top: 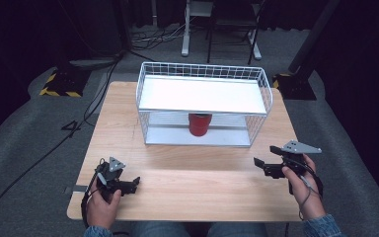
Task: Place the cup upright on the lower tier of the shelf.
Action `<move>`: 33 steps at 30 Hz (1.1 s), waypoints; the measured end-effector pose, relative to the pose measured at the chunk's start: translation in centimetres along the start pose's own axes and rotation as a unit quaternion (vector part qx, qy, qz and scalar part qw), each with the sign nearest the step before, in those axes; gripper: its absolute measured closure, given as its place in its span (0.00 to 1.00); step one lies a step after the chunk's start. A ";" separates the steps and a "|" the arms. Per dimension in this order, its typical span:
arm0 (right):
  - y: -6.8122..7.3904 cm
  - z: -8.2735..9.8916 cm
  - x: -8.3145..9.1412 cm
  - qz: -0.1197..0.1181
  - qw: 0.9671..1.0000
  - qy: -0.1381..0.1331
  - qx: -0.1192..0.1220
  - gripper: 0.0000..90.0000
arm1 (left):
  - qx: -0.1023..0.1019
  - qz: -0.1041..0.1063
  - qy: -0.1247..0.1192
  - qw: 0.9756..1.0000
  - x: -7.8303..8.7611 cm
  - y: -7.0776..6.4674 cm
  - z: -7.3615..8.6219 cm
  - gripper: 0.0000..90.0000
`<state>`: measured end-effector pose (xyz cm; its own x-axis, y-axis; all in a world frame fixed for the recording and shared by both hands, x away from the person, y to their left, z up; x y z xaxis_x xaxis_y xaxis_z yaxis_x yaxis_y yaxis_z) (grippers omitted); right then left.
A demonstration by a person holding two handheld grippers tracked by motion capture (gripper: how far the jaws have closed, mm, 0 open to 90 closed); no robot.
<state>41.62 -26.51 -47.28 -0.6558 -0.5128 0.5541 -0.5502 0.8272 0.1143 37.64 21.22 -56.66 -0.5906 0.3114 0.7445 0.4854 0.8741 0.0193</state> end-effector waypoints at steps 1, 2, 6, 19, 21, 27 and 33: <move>-0.4 0.4 0.1 0.004 1.000 0.003 -0.003 0.18 | 0.000 0.000 0.000 1.000 0.0 0.0 0.0 0.00; -0.8 1.0 0.1 0.005 1.000 0.009 -0.007 0.18 | 0.000 0.000 0.000 1.000 0.0 0.0 0.0 0.00; -2.1 2.9 0.2 0.011 0.999 0.032 -0.021 0.18 | 0.000 0.000 0.000 1.000 0.0 0.0 0.0 0.00; -5.1 7.6 0.5 0.035 0.995 0.083 -0.047 0.18 | 0.000 0.000 0.000 1.000 0.0 0.0 0.0 0.00; -5.3 8.0 0.5 0.039 0.995 0.084 -0.048 0.18 | 0.000 0.000 0.000 1.000 0.0 0.0 0.0 0.00; -6.0 9.2 0.5 0.045 0.994 0.090 -0.050 0.18 | 0.000 0.000 0.000 1.000 0.0 0.0 0.0 0.00; -6.5 9.6 0.0 0.070 0.995 0.074 -0.007 0.13 | 0.000 0.000 0.000 1.000 0.0 0.0 0.0 0.00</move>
Point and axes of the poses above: each handheld gripper's, and its own axes: x roughly backward along the jaws, z roughly out of its underside, y roughly to its left, the point moved 8 cm from there along -x, roughly forward along the jaws, and after that the axes turned 4 degrees about -x, right-handed, at the moved point
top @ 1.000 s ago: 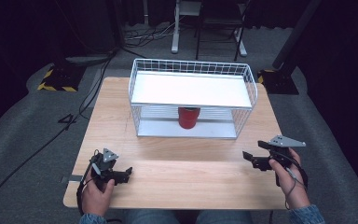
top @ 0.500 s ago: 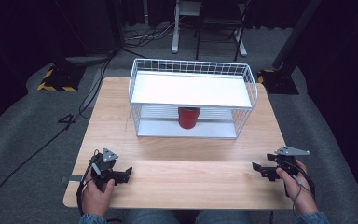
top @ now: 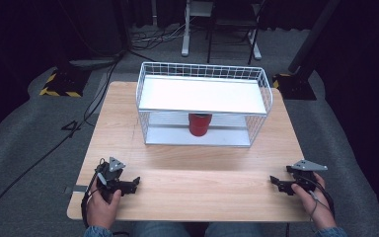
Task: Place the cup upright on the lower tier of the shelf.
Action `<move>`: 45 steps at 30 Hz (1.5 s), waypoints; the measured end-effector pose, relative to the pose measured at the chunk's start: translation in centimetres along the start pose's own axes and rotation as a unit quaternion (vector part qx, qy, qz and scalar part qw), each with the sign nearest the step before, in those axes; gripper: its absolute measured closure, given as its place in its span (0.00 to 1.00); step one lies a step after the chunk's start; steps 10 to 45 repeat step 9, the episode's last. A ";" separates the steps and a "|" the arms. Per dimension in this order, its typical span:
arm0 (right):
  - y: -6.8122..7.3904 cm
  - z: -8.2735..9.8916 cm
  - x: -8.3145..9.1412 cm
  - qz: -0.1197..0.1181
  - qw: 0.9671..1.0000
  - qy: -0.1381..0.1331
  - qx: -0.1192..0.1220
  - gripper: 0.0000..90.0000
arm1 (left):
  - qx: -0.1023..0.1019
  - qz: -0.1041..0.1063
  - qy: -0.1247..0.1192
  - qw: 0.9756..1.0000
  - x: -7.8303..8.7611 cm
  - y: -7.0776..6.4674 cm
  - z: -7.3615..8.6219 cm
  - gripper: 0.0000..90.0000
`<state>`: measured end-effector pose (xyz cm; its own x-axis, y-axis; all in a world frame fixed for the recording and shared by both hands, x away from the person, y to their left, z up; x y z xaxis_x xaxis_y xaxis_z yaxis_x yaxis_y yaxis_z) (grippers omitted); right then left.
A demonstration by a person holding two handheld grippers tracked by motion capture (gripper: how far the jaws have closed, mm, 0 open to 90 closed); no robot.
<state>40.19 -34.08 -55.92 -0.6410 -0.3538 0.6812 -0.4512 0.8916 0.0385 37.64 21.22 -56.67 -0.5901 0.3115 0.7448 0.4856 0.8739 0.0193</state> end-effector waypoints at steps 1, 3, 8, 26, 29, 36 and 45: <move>0.1 0.0 -0.1 0.001 1.000 0.001 -0.004 0.12 | 0.000 0.000 0.000 1.000 0.0 0.0 0.0 0.00; 0.1 0.0 -0.1 0.002 1.000 0.002 -0.006 0.12 | 0.000 0.000 0.000 1.000 0.0 0.0 0.0 0.00; 0.2 0.0 -0.1 -0.002 1.000 0.002 -0.003 0.10 | 0.000 -0.001 0.000 1.000 0.0 0.0 0.0 0.00; 0.2 0.0 -0.1 -0.001 1.000 0.002 -0.002 0.10 | 0.000 0.000 0.000 1.000 0.0 0.0 0.0 0.00; 0.2 0.0 -0.1 -0.001 1.000 0.002 -0.002 0.10 | 0.000 0.000 0.000 1.000 0.0 0.0 0.0 0.00; 0.2 0.0 -0.1 -0.001 1.000 0.002 -0.002 0.10 | 0.000 0.000 0.000 1.000 0.0 0.0 0.0 0.00; 0.2 0.0 -0.1 -0.001 1.000 0.002 -0.002 0.10 | 0.000 0.000 0.000 1.000 0.0 0.0 0.0 0.00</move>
Point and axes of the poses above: each handheld gripper's, and its own axes: x roughly backward along the jaws, z roughly out of its underside, y roughly to its left, the point moved 8 cm from there along -x, roughly forward along the jaws, and after that the axes turned 4 degrees about -x, right-handed, at the moved point
